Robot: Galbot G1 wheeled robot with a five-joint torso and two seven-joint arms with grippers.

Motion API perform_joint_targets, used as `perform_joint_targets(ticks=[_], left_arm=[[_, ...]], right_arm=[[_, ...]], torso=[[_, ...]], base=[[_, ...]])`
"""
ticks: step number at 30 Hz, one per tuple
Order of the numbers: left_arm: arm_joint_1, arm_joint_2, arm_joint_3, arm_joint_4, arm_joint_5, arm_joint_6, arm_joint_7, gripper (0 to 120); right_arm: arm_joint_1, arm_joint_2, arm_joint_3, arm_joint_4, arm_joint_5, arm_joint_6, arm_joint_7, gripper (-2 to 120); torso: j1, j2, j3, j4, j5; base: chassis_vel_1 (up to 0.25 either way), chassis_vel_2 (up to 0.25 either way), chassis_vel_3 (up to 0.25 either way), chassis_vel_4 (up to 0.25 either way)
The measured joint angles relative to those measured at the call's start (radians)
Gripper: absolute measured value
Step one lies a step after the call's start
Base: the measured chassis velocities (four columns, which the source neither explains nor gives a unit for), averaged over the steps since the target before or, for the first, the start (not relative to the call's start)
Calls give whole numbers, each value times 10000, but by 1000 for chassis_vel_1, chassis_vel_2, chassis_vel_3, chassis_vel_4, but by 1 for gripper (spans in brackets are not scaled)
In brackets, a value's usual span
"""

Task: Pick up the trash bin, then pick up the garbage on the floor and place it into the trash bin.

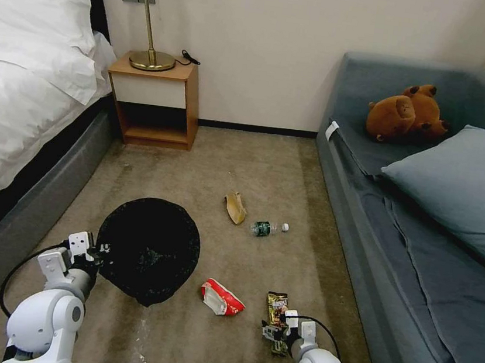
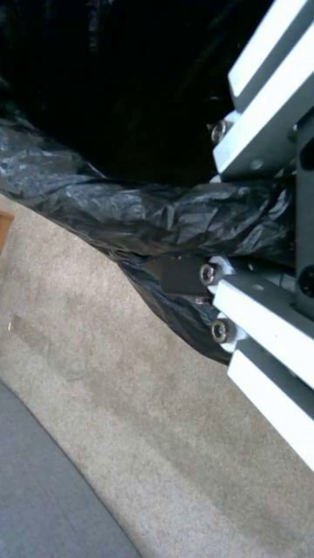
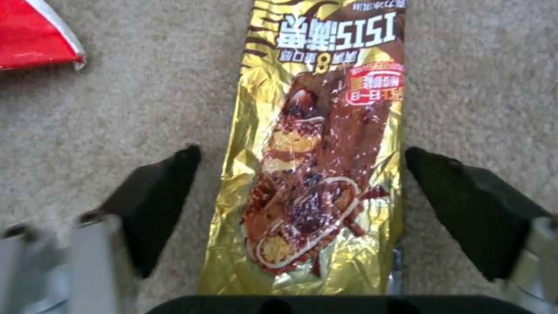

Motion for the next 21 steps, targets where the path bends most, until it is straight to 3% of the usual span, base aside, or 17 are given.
perform_joint_targets(ticks=[8,10,12,14,21], left_arm=[[-12,-6,23,35,19,-11,2,1],[3,-3,14,52,22,-30,14,1],[4,0,5,58,22,-41,23,1],[12,23,-24,88,23,-72,30,1],[23,17,-25,90,17,-84,45,1]], right_arm=[[43,-27,64,-97,-81,87,-11,66],[40,24,144,-157,-105,235,-1,53],[37,54,166,-168,-105,259,5,51],[1,71,205,-180,-148,342,9,38],[-84,62,205,-242,-358,600,-34,17]], torso=[[0,0,0,-1,-3],[0,0,0,-2,-4],[0,0,0,-2,0],[0,0,0,0,-1],[0,0,0,2,2]], base=[[0,0,0,0],[0,0,0,0],[0,0,0,0],[0,0,0,0],[0,0,0,0]])
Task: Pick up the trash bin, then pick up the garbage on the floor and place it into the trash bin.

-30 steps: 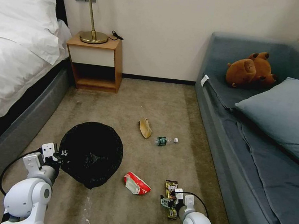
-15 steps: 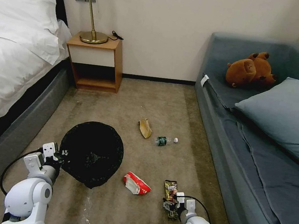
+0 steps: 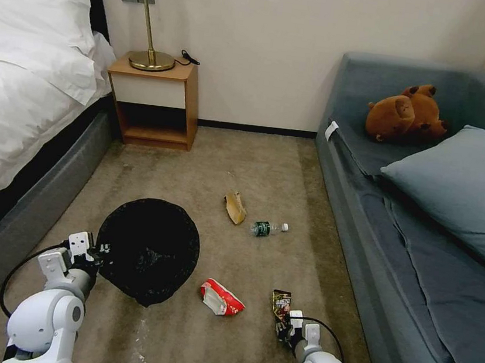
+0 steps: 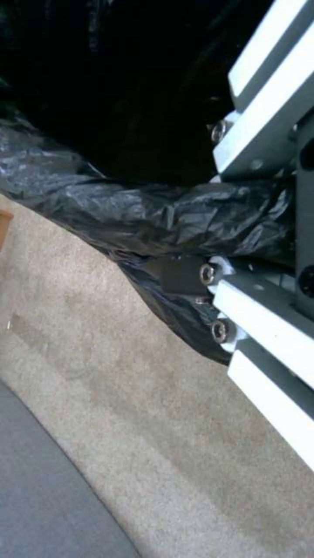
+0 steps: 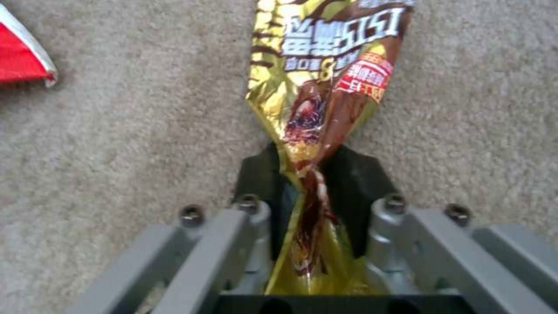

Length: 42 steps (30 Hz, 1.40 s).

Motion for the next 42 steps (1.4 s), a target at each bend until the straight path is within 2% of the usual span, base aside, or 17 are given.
perform_joint_targets(ticks=[2,5,25,33,35,39,42], left_arm=[[1,0,1,-1,0,-5,2,1],[3,0,2,-1,0,-20,0,1],[71,-17,25,-31,9,-52,-16,1],[29,-51,73,75,27,-73,-35,1],[20,-77,94,85,33,-76,-43,1],[3,-96,113,86,36,-76,-49,1],[-6,-156,143,106,38,-76,-58,1]], right_arm=[[-56,-18,47,46,-60,32,-43,5],[-99,-25,79,79,-102,75,-43,0],[-220,-81,236,451,-656,636,-8,0],[-208,-82,407,1289,-828,1098,231,0],[-132,-115,485,1688,-1317,1508,408,0],[110,-344,416,2438,-1546,1851,810,0],[459,-595,94,3316,-1893,2549,1088,0]], torso=[[0,-1,0,0,1],[0,0,0,-1,0],[0,-1,1,-2,-3],[0,0,0,-2,-3],[0,-1,1,-3,-2],[0,0,1,-2,-3],[0,0,1,-3,-4]], base=[[0,0,0,0],[0,0,0,0],[0,0,0,0],[0,0,0,0],[0,0,0,0],[0,0,0,0],[0,0,0,0]])
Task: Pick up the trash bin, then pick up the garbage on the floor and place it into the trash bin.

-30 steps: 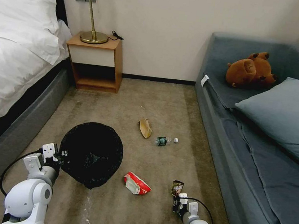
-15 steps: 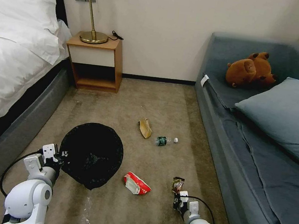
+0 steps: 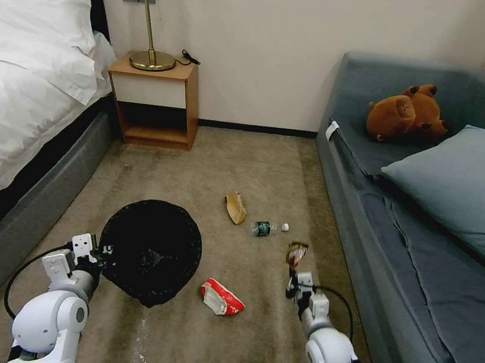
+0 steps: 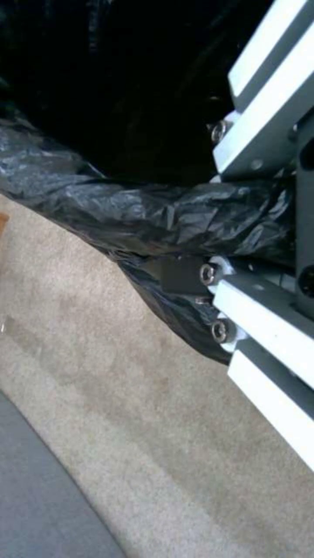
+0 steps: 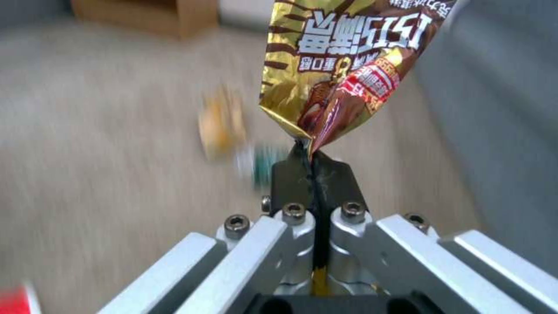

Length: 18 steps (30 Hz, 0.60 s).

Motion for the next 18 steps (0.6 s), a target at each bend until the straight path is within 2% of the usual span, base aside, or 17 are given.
perform_joint_targets(ticks=[7,10,12,18], left_arm=[[-17,-90,97,-7,81,5,-21,1],[-17,-95,107,-18,93,5,-22,1],[-26,-174,171,-33,189,5,-32,1],[-69,-287,284,-70,275,8,-34,1]], right_arm=[[835,-316,-1183,1662,-91,515,444,0],[1095,-313,-1628,1838,-134,691,533,0],[1691,-12,-2555,1840,-319,1013,700,0],[2376,663,-3668,1483,-385,1105,753,0]], torso=[[0,0,0,-1,-1],[0,0,0,0,-2],[0,0,0,2,0],[0,0,0,2,-1]], base=[[0,0,0,0],[0,0,0,0],[0,0,0,0],[0,0,0,0]])
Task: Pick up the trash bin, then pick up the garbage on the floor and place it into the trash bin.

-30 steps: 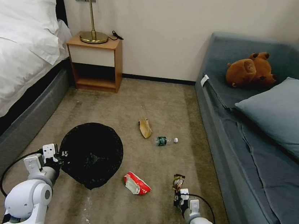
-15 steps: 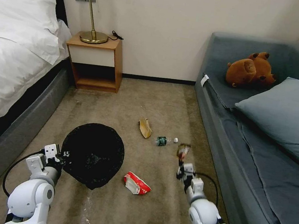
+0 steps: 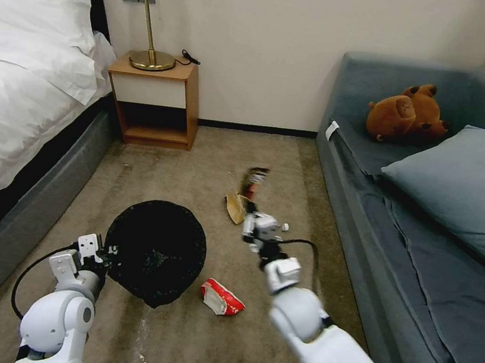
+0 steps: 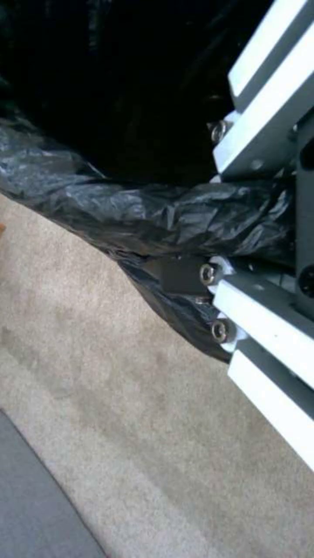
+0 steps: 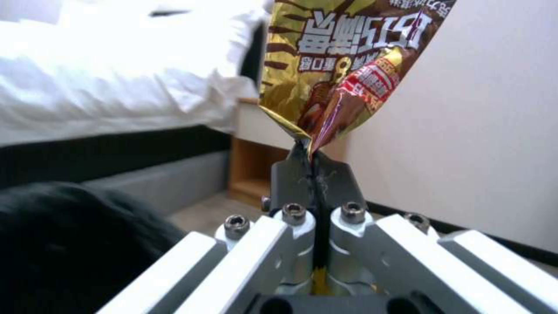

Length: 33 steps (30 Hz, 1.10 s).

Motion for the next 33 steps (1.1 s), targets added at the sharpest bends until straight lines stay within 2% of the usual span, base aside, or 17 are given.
perform_joint_targets(ticks=[2,7,18,28,30,32,33], left_arm=[[-51,-20,-1,2,12,14,-1,1],[-58,-39,14,-1,49,29,-1,1],[-45,-87,46,-3,165,-14,41,1],[-28,-234,140,19,335,-89,105,1],[-38,-245,161,19,341,-94,107,1],[-40,-244,163,19,341,-95,107,1],[-40,-234,164,25,340,-97,107,1]], right_arm=[[267,341,-446,-164,-57,-26,-1,0],[561,624,-1003,-317,-90,-216,-2,0],[946,718,-2082,-886,-456,-431,159,0],[681,982,-2207,-1511,-859,-217,87,0],[594,995,-2188,-1514,-894,-240,-66,8],[547,993,-2171,-1505,-905,-244,-128,12],[458,993,-2134,-1503,-949,-245,-181,19]], torso=[[0,0,0,0,0],[0,0,0,-1,0],[0,-1,0,0,2],[0,0,0,-1,2],[0,0,0,-1,2],[0,0,-1,-1,2],[0,0,-1,-1,2]], base=[[0,0,0,0],[0,0,0,0],[0,0,0,0],[0,0,0,0],[0,0,0,0],[0,0,0,0],[0,0,0,0]])
